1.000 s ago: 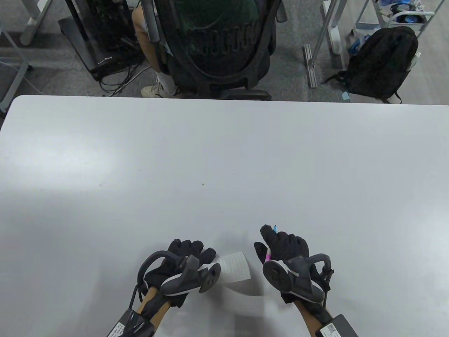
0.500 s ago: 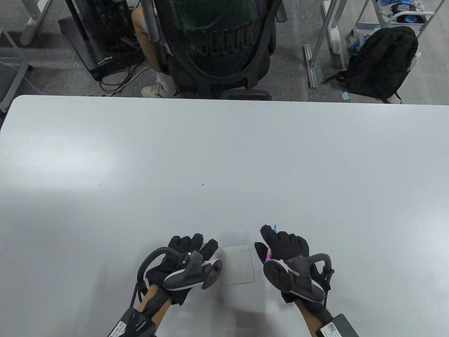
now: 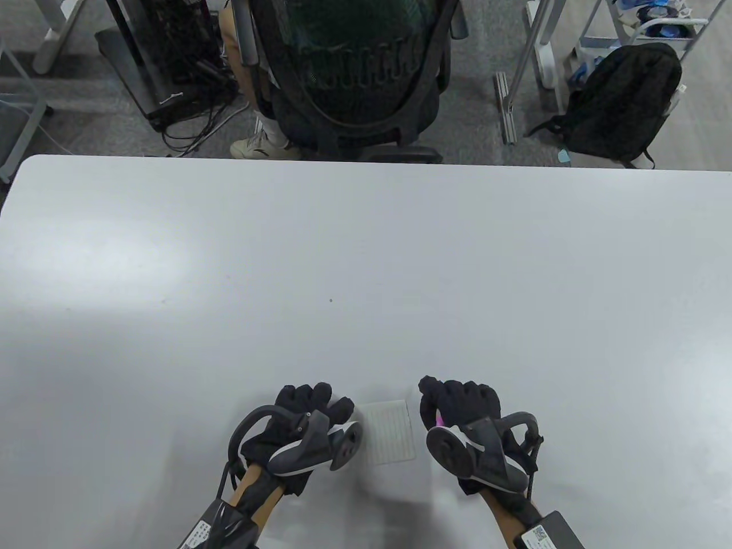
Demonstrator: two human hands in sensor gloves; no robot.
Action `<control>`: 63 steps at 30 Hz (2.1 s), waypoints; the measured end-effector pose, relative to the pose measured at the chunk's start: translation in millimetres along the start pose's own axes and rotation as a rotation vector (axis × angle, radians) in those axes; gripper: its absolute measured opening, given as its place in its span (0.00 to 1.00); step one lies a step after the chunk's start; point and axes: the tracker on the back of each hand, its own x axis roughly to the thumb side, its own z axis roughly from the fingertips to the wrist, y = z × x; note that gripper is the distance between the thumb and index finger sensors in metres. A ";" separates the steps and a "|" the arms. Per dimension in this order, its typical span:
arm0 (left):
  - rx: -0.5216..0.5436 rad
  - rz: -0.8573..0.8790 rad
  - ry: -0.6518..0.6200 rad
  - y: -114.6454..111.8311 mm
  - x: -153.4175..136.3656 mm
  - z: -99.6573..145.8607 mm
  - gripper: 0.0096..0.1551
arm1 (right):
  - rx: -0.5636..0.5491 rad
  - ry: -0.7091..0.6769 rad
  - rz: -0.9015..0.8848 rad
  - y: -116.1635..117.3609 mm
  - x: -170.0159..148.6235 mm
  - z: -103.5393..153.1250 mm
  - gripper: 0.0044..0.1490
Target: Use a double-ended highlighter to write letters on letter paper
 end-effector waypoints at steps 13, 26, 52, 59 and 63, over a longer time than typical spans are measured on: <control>0.025 0.058 0.010 -3.3 -4.0 2.7 0.28 | 0.044 -0.235 -0.225 -8.6 44.4 -1.9 0.31; 0.036 0.090 0.012 -4.2 -7.2 3.1 0.27 | 0.171 -0.276 -0.340 18.5 64.5 -16.4 0.30; 0.052 0.164 0.026 -4.6 -9.3 3.1 0.26 | 0.346 -0.366 -0.474 23.4 70.7 -18.2 0.28; 0.051 0.163 0.024 -4.3 -9.2 3.3 0.26 | 0.309 -0.379 -0.468 21.3 70.0 -15.9 0.28; 0.051 0.163 0.023 -4.2 -9.4 3.3 0.26 | 0.167 -0.273 -0.379 21.9 64.6 -21.6 0.28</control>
